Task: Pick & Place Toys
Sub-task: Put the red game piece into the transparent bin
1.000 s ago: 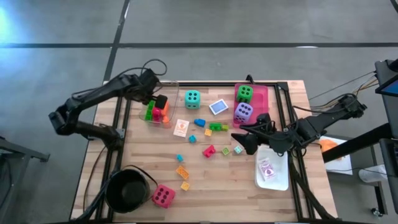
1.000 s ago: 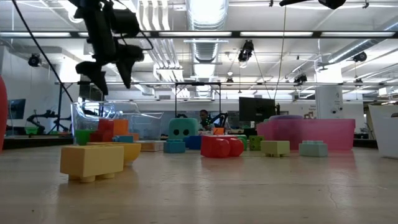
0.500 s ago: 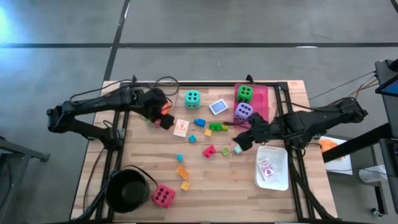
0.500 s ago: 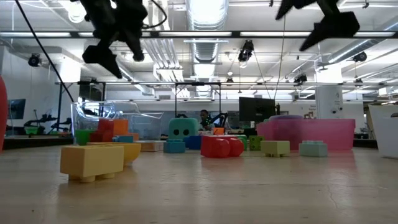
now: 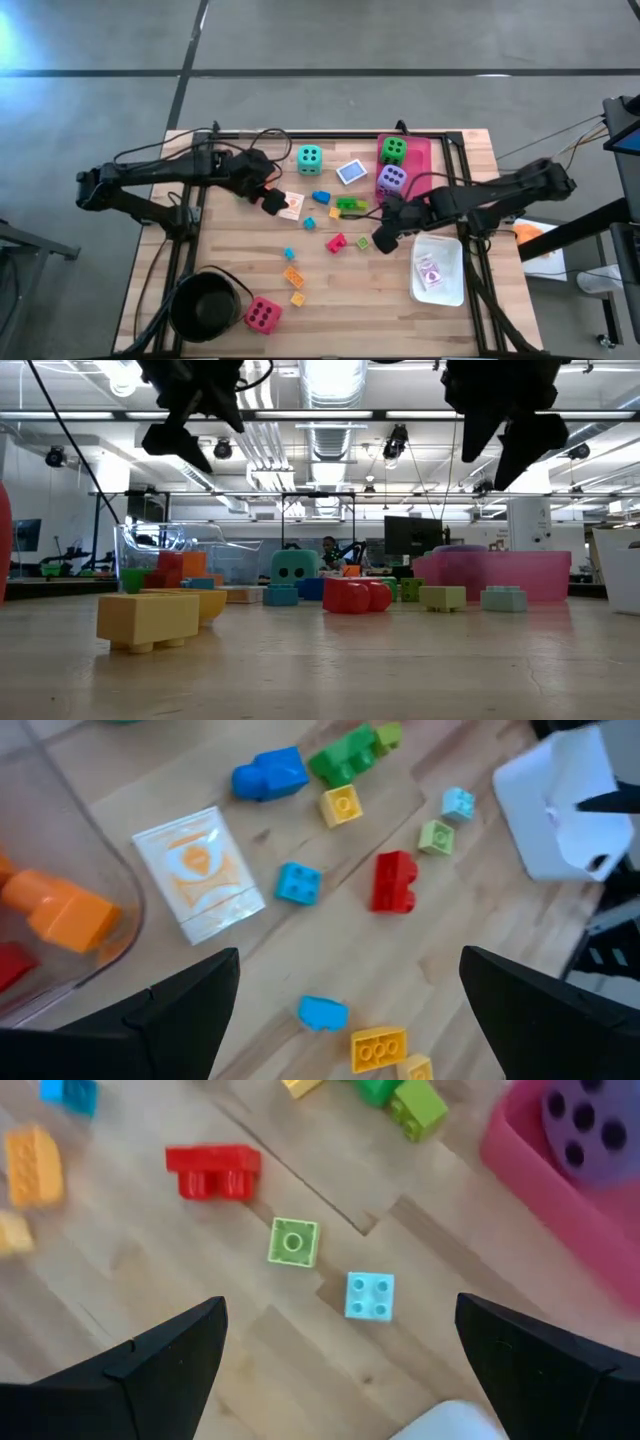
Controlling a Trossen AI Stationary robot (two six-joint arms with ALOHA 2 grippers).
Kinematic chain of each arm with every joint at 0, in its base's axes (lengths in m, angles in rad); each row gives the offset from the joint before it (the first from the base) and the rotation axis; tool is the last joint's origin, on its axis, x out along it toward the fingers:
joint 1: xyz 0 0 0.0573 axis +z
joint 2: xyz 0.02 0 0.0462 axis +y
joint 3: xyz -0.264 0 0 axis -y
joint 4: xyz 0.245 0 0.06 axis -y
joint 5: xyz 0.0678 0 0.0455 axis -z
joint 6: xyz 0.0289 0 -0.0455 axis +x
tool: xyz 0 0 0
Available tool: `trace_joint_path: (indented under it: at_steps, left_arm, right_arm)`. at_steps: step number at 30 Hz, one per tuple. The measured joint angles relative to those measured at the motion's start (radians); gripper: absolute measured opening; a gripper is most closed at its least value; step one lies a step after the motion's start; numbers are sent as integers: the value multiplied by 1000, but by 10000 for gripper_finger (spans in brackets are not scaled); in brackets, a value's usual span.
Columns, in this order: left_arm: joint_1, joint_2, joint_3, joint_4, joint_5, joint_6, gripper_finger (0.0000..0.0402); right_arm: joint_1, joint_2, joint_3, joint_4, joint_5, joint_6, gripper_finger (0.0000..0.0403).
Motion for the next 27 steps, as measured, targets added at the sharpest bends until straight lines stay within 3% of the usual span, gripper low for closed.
trace_joint_path:
  at_steps: [11,20,27]
  left_arm:
    - [-14,0,14,29,98,57,382]
    - [-68,-20,13,27,97,18,382]
    - [-75,-80,13,19,80,-3,382]
  right_arm:
    - [1,162,74,84,4,-409,384]
    - [-3,307,123,357,-18,-933,384]
    - [-46,427,132,464,-126,-1040,384]
